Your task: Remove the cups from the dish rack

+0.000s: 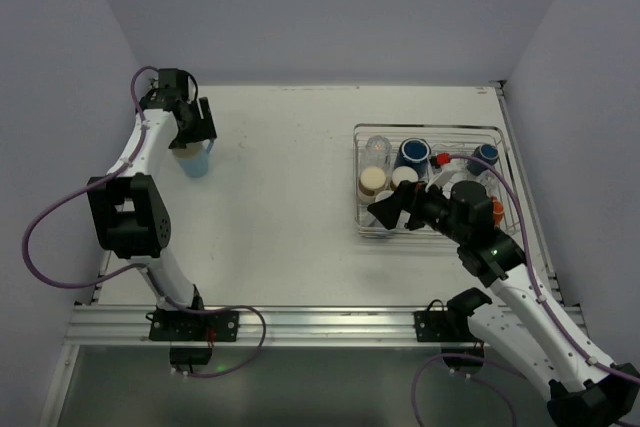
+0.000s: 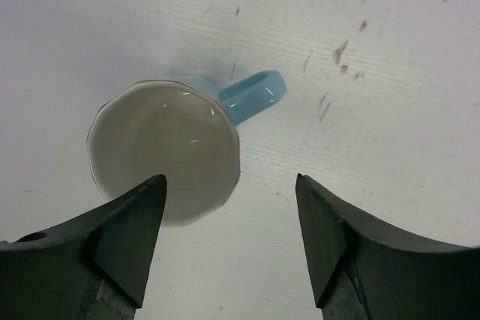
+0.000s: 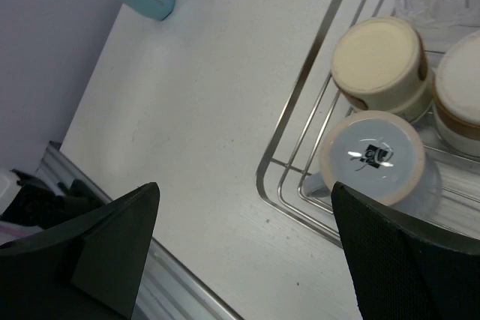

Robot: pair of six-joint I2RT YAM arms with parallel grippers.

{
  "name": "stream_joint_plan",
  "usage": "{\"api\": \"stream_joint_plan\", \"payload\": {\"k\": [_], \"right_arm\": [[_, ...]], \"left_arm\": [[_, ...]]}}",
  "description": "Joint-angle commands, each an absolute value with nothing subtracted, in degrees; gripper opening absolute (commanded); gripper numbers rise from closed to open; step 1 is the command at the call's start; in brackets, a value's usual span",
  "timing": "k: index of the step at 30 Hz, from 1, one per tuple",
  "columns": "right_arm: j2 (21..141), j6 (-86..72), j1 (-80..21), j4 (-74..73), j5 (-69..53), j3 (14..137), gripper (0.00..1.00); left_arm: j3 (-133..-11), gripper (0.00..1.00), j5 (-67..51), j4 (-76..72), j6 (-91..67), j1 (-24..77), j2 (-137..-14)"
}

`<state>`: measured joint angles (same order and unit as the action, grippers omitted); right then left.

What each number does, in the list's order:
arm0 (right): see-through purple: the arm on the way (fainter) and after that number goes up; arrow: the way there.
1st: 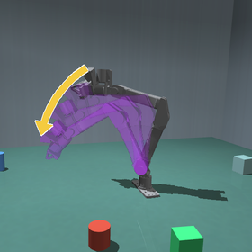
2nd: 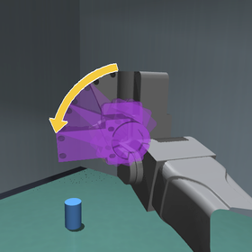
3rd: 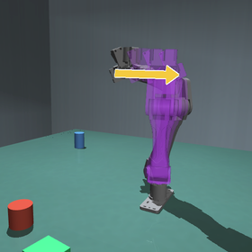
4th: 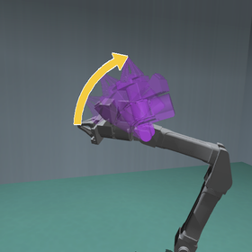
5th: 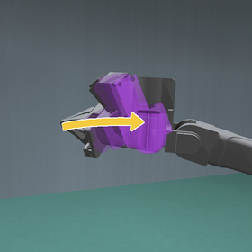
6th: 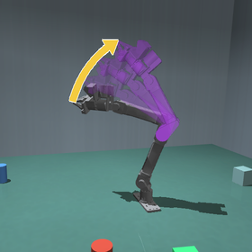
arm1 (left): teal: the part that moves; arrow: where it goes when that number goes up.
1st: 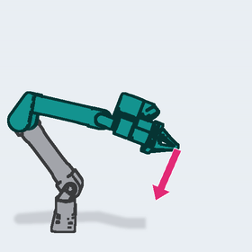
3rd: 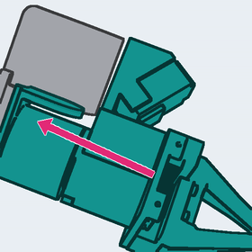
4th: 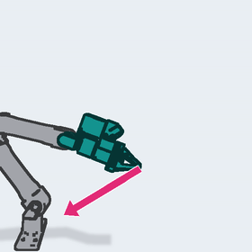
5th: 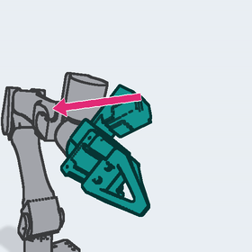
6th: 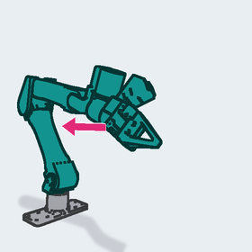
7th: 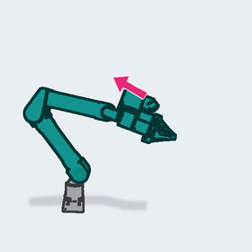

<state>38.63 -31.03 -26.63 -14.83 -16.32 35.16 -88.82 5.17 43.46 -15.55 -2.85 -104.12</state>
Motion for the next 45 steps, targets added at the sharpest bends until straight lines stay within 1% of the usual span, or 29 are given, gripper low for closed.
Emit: {"api": "stream_joint_plan", "payload": {"k": [1,3,5,7,9,11,12,13,15,16,19,21,27,30,31,36,41,42,43,45], "right_arm": [[39.81,-27.95,-26.72,-18.72,-8.63,38.93,0.99],[40.69,-26.90,-26.72,-20.30,-4.85,39.72,0.99],[42.09,-26.20,-26.72,-21.44,-2.65,40.08,0.99],[43.24,-25.93,-26.81,-22.23,-0.09,40.78,0.99],[45.17,-25.93,-26.72,-22.85,1.58,41.22,0.99],[47.02,-26.10,-27.16,-22.85,1.93,41.31,0.99],[47.80,-26.02,-27.33,-22.94,2.63,41.22,0.99],[48.68,-26.02,-27.51,-23.11,3.51,41.31,0.99],[51.66,-25.75,-28.47,-22.94,4.83,41.22,0.99],[52.81,-25.14,-29.26,-22.94,6.05,41.31,0.99],[56.51,-24.61,-30.23,-23.38,8.96,42.27,0.99],[58.35,-24.26,-31.11,-23.64,10.45,43.50,0.99],[66.61,-24.78,-36.20,-26.63,18.27,49.03,0.99],[70.48,-25.84,-38.58,-28.30,22.66,51.49,0.99],[71.36,-26.62,-39.19,-28.82,23.20,52.11,0.97],[74.09,-28.74,-39.64,-29.71,25.92,53.26,0.82],[76.46,-29.44,-39.73,-29.62,27.24,54.05,0.82],[76.81,-29.53,-39.73,-29.36,27.42,54.05,0.80],[77.08,-29.71,-39.64,-29.18,28.20,53.97,0.77],[76.65,-29.97,-39.73,-28.39,28.56,53.53,0.66]], "left_arm": [[-90.00,0.75,-0.78,40.61,-17.05,-2.99,-95.83],[-89.65,0.80,-3.85,37.99,-18.19,-2.64,-90.74],[-88.77,0.82,-4.31,36.39,-18.63,-1.50,-86.94],[-87.11,0.85,-3.34,33.50,-18.98,2.53,-80.81],[-82.72,0.87,-3.95,30.35,-19.07,7.44,-76.75],[-75.61,0.87,-5.80,27.33,-19.42,10.79,-70.16],[-72.54,0.87,-10.06,23.77,-20.38,12.90,-65.61],[-66.16,0.87,-12.46,21.73,-21.17,13.62,-63.04],[-59.36,0.88,-19.03,15.42,-23.54,15.37,-56.03],[-53.76,0.88,-19.85,14.08,-24.16,15.90,-53.81],[-45.04,0.90,-22.32,10.81,-24.70,16.87,-46.96],[-42.20,0.91,-24.51,10.64,-23.30,16.87,-44.31],[-37.71,0.91,-24.09,13.80,-18.64,16.87,-42.54],[-39.02,0.91,-24.78,14.68,-17.58,16.87,-42.80],[-39.02,0.91,-24.70,14.33,-17.49,16.87,-42.80],[-39.11,0.91,-27.07,14.15,-17.05,16.87,-43.50],[-38.85,0.92,-27.68,14.06,-17.23,16.87,-43.24],[-38.85,0.92,-27.86,13.98,-17.23,16.87,-43.33],[-38.76,0.92,-28.04,13.97,-17.31,16.87,-43.42],[-38.59,0.92,-28.56,13.89,-17.40,16.87,-43.68]]}}
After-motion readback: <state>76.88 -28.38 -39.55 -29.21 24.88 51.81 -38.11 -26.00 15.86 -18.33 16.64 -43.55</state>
